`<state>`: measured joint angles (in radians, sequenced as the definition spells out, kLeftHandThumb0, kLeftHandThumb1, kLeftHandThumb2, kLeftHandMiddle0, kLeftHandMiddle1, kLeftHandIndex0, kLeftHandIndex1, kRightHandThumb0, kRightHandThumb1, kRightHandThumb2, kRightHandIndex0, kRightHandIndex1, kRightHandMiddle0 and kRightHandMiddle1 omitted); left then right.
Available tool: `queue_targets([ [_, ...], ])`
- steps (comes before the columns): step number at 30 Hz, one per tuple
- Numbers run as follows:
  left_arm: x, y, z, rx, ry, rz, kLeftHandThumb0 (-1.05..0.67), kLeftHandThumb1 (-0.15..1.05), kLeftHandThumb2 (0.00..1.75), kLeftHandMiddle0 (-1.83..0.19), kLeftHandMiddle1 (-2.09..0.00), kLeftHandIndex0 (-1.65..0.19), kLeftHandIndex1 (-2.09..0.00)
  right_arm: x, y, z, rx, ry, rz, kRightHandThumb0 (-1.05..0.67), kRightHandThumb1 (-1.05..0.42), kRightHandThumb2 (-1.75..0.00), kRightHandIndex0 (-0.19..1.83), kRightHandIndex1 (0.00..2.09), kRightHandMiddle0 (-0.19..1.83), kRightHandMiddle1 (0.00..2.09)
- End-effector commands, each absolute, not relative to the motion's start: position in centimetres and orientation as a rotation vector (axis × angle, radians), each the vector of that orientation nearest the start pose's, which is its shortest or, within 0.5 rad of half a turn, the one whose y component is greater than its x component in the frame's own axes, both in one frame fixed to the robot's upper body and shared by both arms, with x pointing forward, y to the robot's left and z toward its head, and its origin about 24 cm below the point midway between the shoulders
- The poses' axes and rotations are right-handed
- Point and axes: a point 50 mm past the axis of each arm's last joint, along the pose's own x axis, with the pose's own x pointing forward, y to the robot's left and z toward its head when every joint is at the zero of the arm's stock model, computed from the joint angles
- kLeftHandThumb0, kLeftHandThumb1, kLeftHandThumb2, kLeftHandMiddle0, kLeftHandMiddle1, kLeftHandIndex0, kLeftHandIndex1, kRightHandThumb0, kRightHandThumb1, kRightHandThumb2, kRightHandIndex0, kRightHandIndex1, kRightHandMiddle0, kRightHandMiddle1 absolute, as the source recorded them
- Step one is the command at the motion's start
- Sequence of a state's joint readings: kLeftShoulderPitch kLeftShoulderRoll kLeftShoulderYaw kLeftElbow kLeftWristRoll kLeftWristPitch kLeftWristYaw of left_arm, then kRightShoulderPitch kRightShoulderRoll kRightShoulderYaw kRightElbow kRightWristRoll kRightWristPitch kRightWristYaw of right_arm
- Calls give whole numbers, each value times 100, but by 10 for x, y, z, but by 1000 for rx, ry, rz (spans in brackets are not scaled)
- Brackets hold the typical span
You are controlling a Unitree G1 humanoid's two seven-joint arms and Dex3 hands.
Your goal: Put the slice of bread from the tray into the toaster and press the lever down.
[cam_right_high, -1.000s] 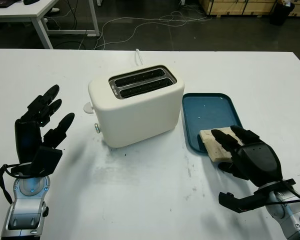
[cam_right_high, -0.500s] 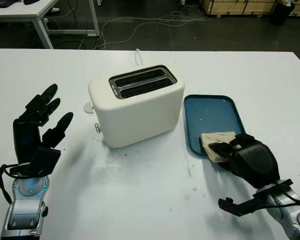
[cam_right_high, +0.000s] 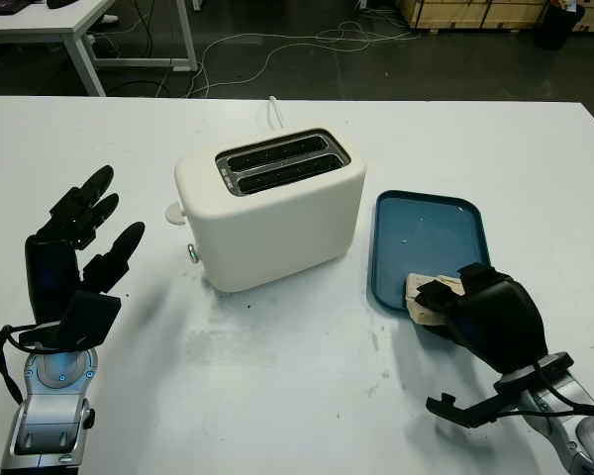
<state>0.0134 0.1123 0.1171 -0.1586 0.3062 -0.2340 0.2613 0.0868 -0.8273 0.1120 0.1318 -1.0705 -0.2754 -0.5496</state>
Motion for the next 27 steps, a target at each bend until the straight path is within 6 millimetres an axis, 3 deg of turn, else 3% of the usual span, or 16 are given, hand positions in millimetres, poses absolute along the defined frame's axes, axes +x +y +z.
queue_targets([
  [1,238,198,103,391,-418,339,-75,92,21,-72,-1,-57,0,231,-269,80,-1717,-503,45,-53,-92,-21,96,175,90,131],
  [5,239,198,103,406,-435,347,-74,92,21,-72,-1,-57,0,242,-274,94,-1721,-477,48,-55,-92,-27,94,175,75,157],
  [11,238,197,103,406,-430,349,-75,92,23,-72,-1,-57,0,257,-275,108,-1740,-380,146,-58,-92,-47,91,175,89,114],
  [18,237,197,103,399,-421,347,-75,92,22,-71,0,-56,0,267,-276,121,-1709,-319,206,-55,-92,-60,91,175,89,114],
  [23,238,198,103,409,-439,351,-71,92,21,-71,-1,-56,0,268,-273,120,-1665,-255,291,-54,-92,-59,84,172,93,90],
  [27,238,197,103,396,-433,351,-72,92,21,-71,0,-55,0,267,-272,120,-1677,-220,305,-54,-92,-61,81,172,95,83],
])
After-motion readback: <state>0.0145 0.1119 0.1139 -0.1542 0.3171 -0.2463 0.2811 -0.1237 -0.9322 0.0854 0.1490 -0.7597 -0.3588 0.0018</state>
